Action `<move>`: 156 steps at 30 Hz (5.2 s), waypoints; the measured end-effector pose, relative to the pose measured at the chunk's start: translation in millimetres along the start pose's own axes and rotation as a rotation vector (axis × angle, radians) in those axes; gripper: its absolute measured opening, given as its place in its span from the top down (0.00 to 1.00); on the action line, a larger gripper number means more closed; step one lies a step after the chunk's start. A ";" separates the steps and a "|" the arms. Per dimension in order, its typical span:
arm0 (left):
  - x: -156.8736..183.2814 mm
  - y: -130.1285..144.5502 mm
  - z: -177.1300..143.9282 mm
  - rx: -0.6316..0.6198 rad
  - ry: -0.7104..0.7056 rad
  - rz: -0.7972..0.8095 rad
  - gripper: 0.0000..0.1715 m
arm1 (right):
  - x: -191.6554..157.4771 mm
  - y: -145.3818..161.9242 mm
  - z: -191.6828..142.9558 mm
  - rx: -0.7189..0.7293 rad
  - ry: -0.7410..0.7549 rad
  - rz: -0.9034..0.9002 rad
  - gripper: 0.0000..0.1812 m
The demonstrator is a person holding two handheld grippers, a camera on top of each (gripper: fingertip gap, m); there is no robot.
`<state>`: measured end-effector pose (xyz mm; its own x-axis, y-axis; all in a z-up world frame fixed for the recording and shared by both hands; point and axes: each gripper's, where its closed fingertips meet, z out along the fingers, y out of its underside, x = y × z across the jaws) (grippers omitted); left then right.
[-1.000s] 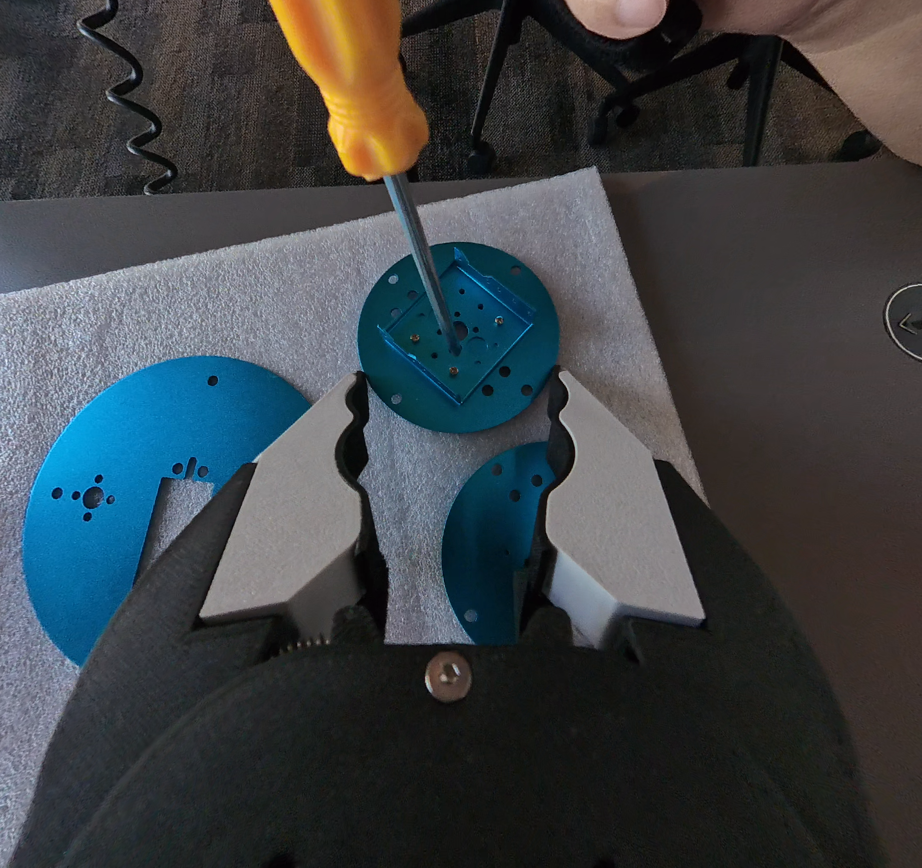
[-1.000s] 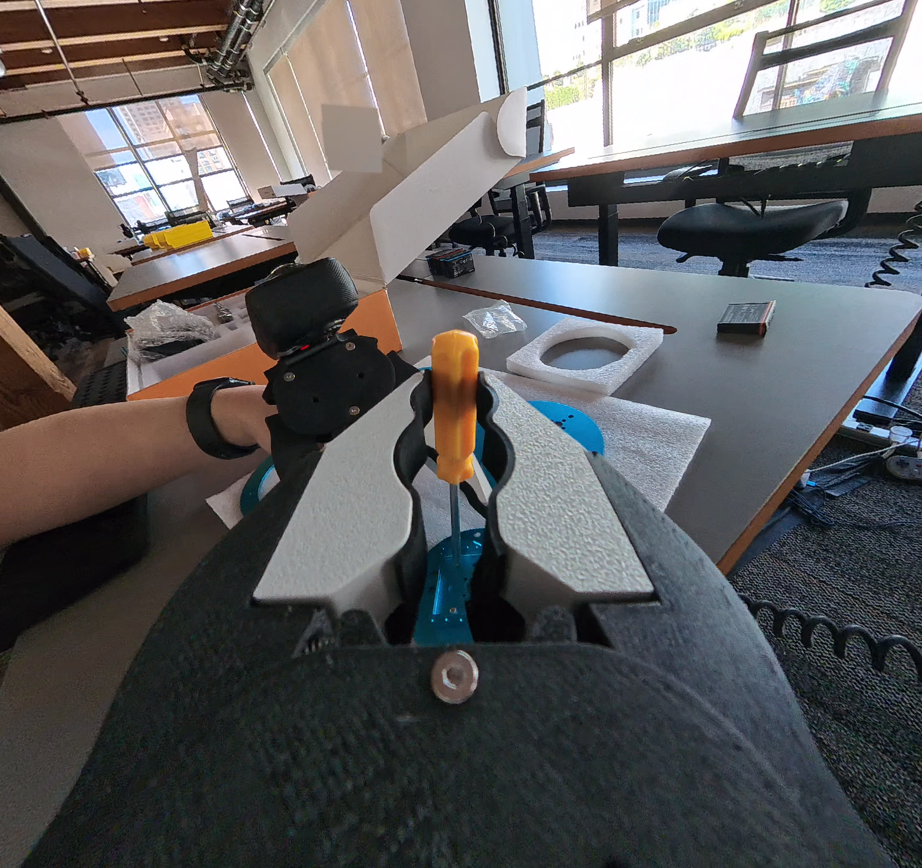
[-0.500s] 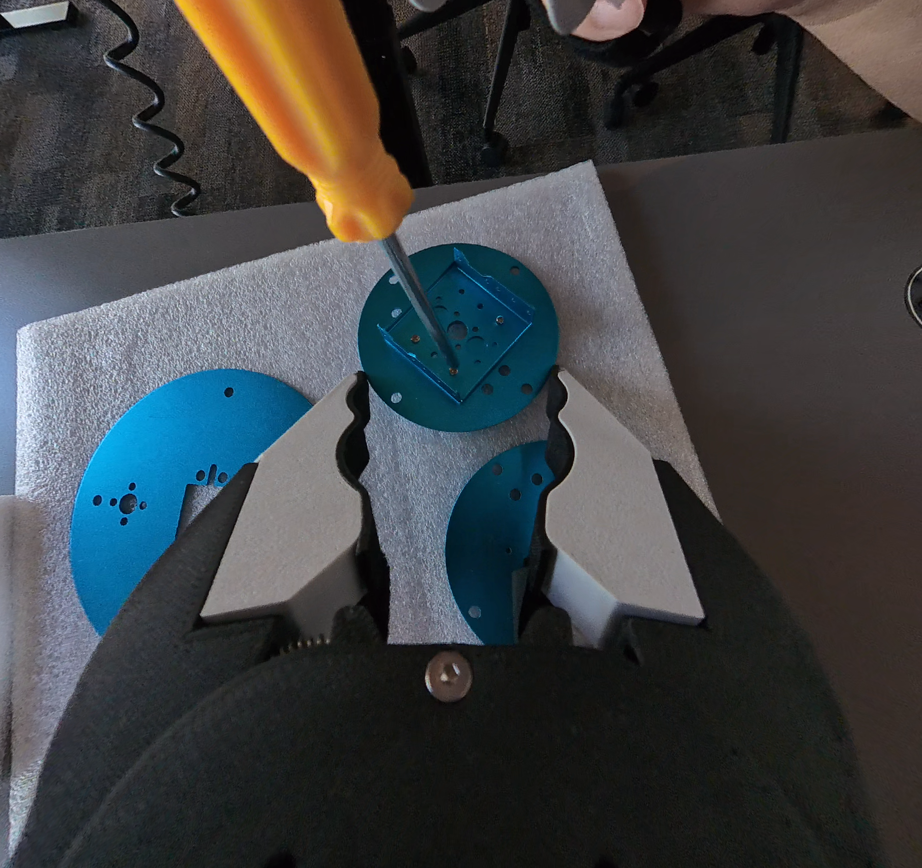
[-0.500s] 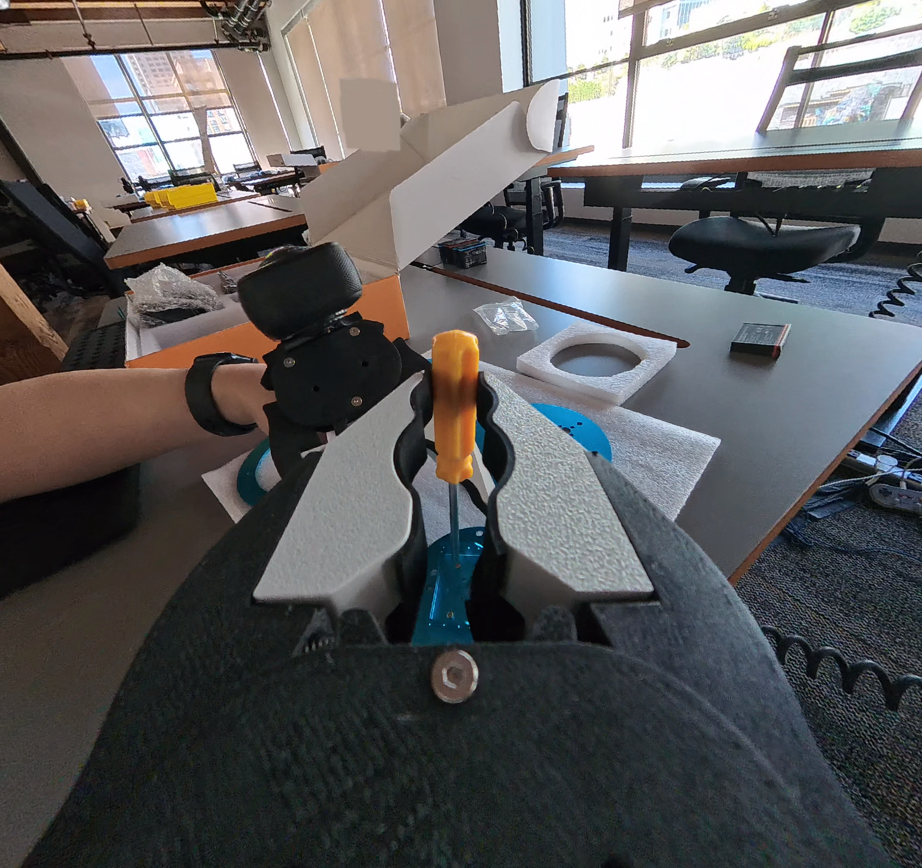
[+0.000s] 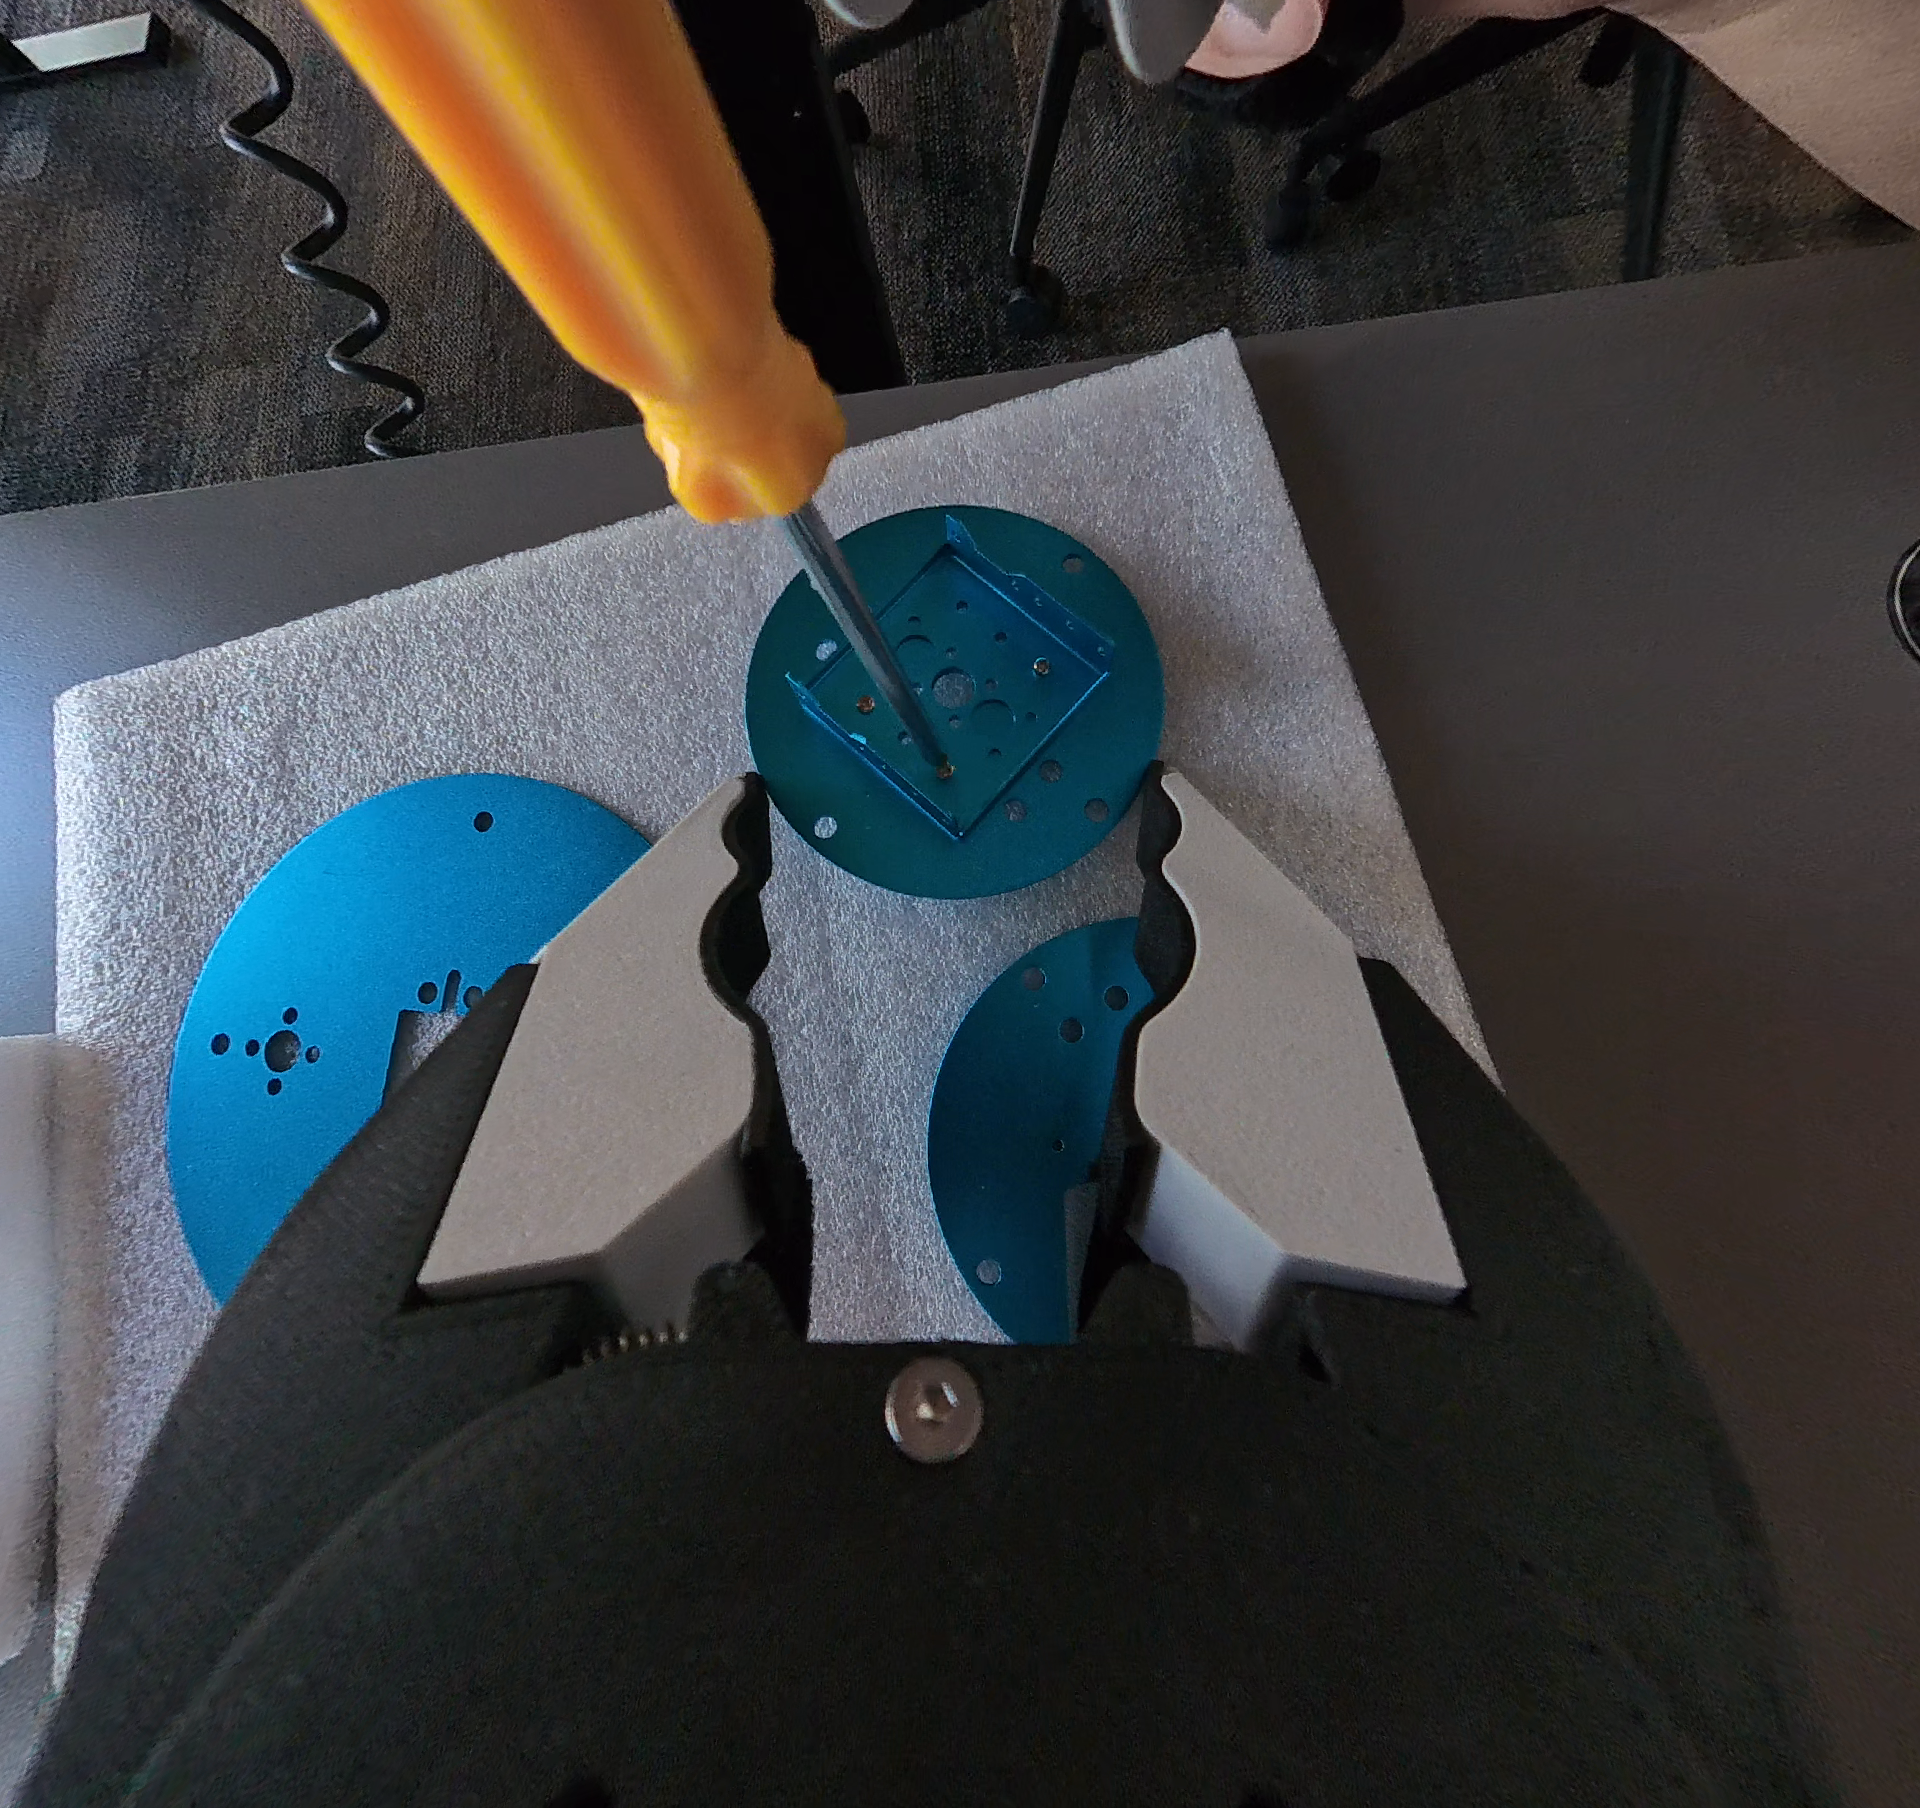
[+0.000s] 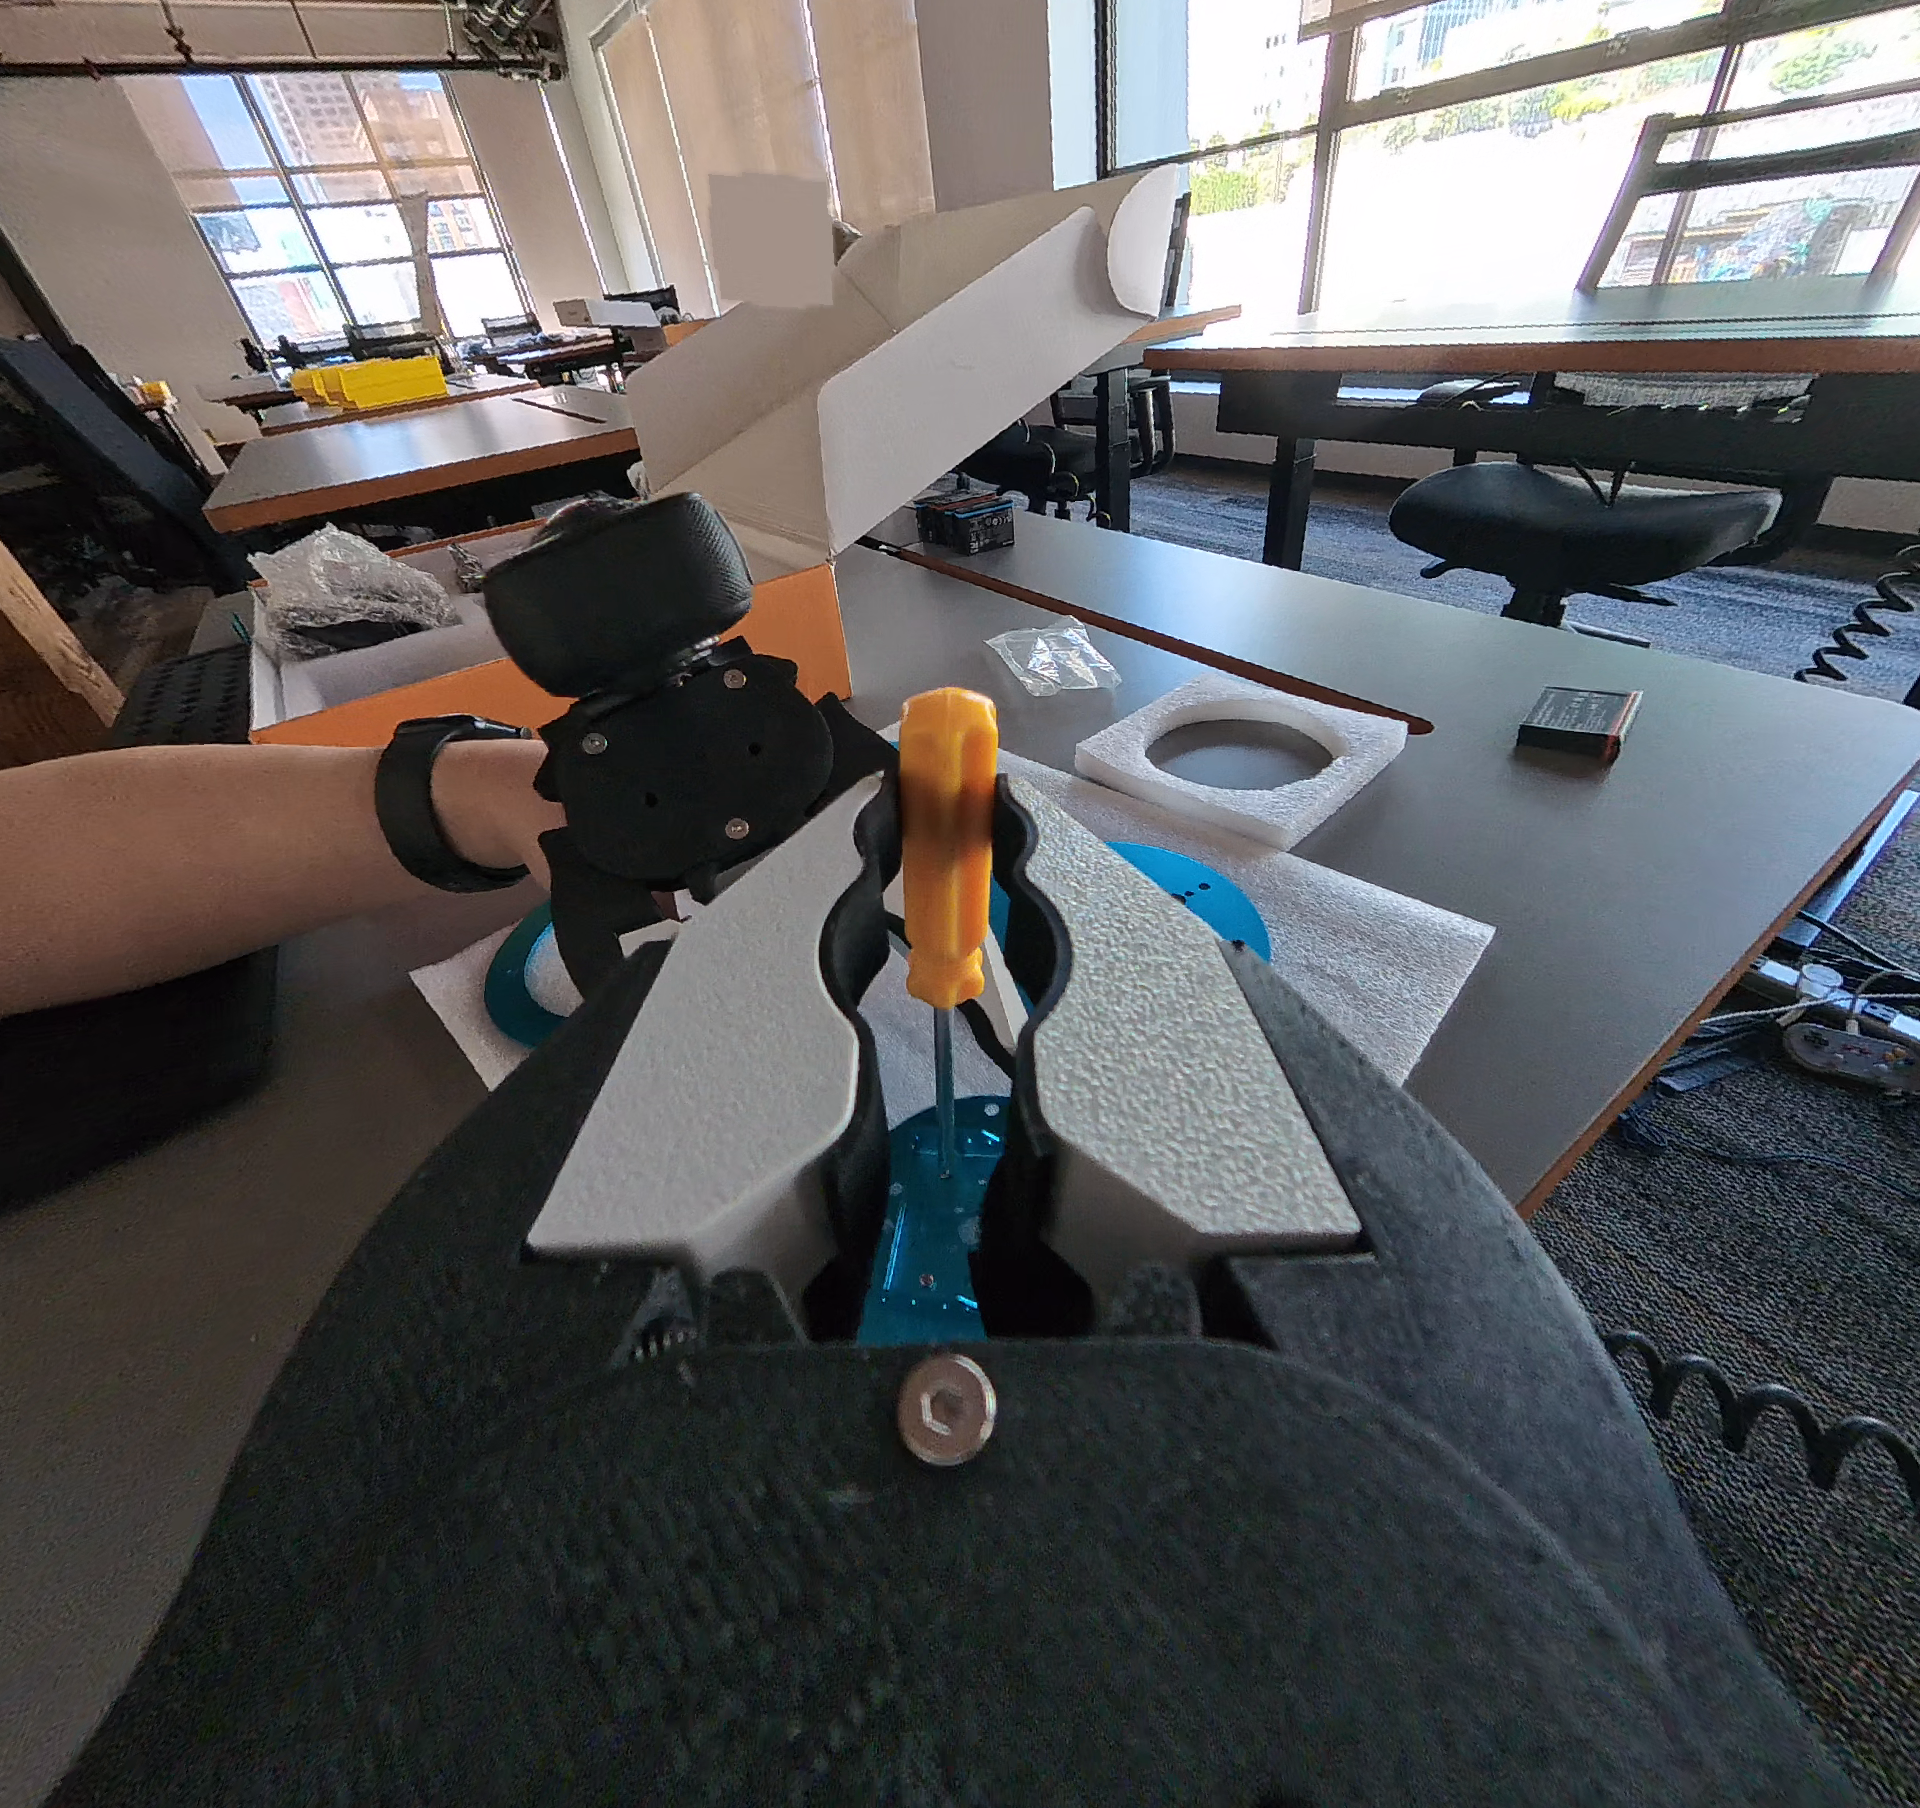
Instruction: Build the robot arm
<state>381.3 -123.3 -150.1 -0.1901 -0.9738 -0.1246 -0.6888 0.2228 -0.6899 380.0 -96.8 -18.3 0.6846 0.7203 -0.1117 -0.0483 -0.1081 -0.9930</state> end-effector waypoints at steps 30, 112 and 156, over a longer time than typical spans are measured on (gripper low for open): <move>0.5 1.3 -1.8 -0.012 0.050 -0.082 0.60 | -12.7 2.5 2.2 -0.015 -0.060 -0.092 0.92; -28.9 -40.5 -109.3 0.653 -0.037 -0.358 0.61 | -121.6 149.7 -93.1 -0.635 0.360 -0.064 0.91; 7.5 -11.7 19.8 -0.127 0.180 0.007 0.49 | 5.9 131.4 -40.7 -0.606 -0.369 -0.107 0.58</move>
<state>401.8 -134.1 -157.1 -0.3092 -0.9510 0.0080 -0.7675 0.2445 -0.5926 407.3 -134.6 -147.8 0.3676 0.9212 -0.1273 0.4909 -0.3084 -0.8148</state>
